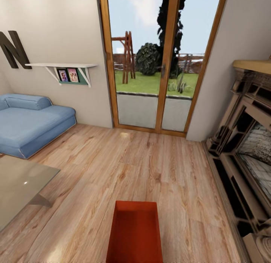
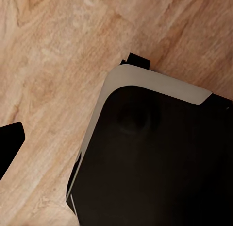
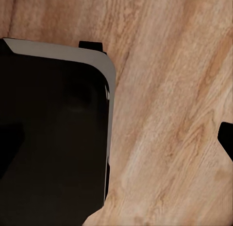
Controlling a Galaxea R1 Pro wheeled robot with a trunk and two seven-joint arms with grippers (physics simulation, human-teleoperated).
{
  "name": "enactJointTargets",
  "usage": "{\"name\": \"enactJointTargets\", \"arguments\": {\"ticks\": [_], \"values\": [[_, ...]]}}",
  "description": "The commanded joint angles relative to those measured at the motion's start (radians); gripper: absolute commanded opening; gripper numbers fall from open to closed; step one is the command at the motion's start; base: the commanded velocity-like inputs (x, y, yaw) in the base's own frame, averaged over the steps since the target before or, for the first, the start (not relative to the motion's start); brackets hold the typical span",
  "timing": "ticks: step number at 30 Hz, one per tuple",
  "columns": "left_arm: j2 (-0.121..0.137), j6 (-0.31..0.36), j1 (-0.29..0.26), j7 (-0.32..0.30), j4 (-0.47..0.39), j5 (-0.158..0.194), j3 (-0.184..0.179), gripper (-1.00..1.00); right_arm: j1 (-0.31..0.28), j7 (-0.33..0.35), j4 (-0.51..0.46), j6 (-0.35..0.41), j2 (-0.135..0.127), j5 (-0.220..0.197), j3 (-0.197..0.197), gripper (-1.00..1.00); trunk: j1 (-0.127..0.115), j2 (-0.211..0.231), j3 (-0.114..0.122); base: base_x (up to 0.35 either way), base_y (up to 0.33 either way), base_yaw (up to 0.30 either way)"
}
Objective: Move the two storage containers from the living room to the garage. In the garage, place one container on the floor and stack the other container on top of it (either order is fine).
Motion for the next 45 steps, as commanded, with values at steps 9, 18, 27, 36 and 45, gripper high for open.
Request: {"name": "enactJointTargets", "arguments": {"ticks": [9, 18, 27, 36, 45], "values": [[0.000, -0.003, 0.000, 0.001, 0.000, 0.004, 0.000, 1.00, -0.001, 0.000, 0.003, -0.007, 0.001, -0.010, 0.009, 1.00, 0.000, -0.001, -0.015, 0.000, 0.000, 0.000], [0.000, -0.003, 0.000, 0.001, 0.000, 0.004, -0.001, 1.00, -0.001, 0.000, 0.003, -0.007, 0.001, -0.010, 0.009, 1.00, 0.000, -0.001, -0.030, 0.000, 0.000, 0.000], [0.000, -0.003, 0.000, 0.002, 0.000, 0.004, -0.001, 1.00, -0.001, 0.000, 0.003, -0.007, 0.001, -0.010, 0.009, 1.00, 0.000, -0.001, -0.044, 0.000, 0.000, 0.000], [0.000, -0.003, 0.000, 0.002, 0.000, 0.004, -0.001, 1.00, -0.001, 0.000, 0.003, -0.007, 0.001, -0.010, 0.009, 1.00, 0.000, -0.001, -0.058, 0.000, 0.000, 0.000], [0.000, -0.003, 0.000, 0.002, 0.000, 0.004, -0.001, 1.00, -0.001, 0.000, 0.003, -0.007, 0.000, -0.010, 0.009, 1.00, 0.000, -0.001, -0.072, 0.000, 0.000, 0.000]]}}
